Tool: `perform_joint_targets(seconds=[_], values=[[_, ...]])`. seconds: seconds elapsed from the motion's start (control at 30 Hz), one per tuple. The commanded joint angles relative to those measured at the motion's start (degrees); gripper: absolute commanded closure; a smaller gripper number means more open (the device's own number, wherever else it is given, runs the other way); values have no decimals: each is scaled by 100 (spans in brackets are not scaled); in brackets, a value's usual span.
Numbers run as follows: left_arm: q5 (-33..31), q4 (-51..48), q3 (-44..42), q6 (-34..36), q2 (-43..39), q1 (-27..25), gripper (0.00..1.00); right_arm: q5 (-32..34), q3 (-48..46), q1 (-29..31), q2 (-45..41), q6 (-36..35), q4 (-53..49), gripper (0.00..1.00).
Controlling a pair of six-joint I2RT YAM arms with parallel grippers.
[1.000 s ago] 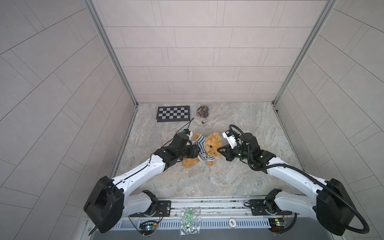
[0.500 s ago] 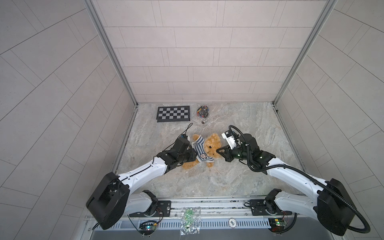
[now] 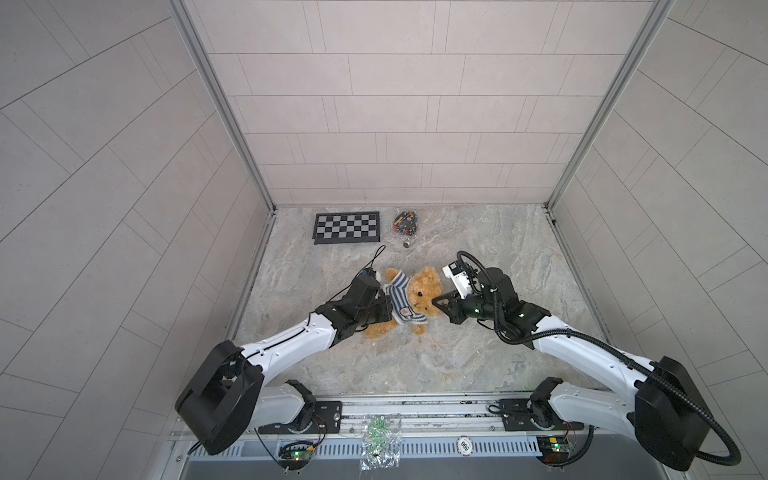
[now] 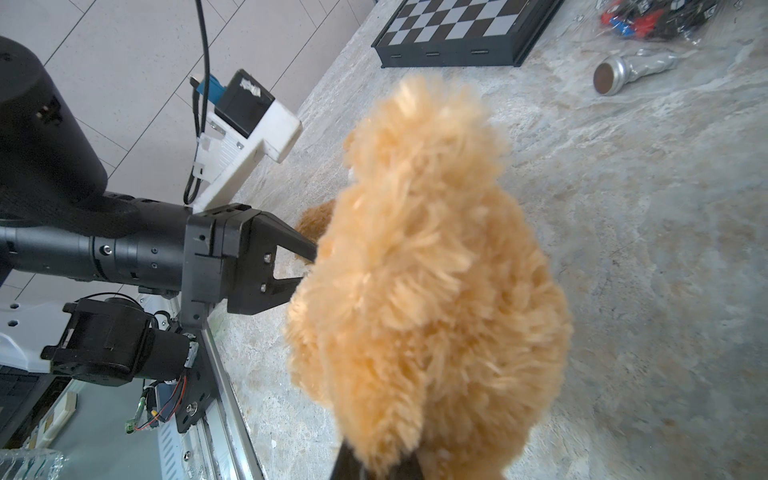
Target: Dress the teddy bear
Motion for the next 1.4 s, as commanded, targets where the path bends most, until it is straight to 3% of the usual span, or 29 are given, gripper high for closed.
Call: perform_joint_targets(seconds=[0.0,0.17,0.47,0.57,0.7,0.77,1.0,1.37], values=[[-83,-255,-21,275,-77,189,100,60,36,36,-287,40,87,100],[-40,-694,78,799,-21,605,100,137,200,37,-431,207,-314,100],[204,-737,344,1011,137,637,100,-4,92,36,-436,814,99,100],[214,-754,416,931,-58,496,85,71,65,36,-358,1021,231,100],[276,-527,244,417,-529,304,63,801,117,89,-488,1118,-64,100],[63,-465,137,151,-781,146,58,1012,99,90,-559,1210,-90,100],[-164,-108,14,-248,-591,-436,58,1090,93,89,-461,1694,145,100],[-135,933,-71,-568,514,-539,64,1054,-26,89,-494,1937,390,100]])
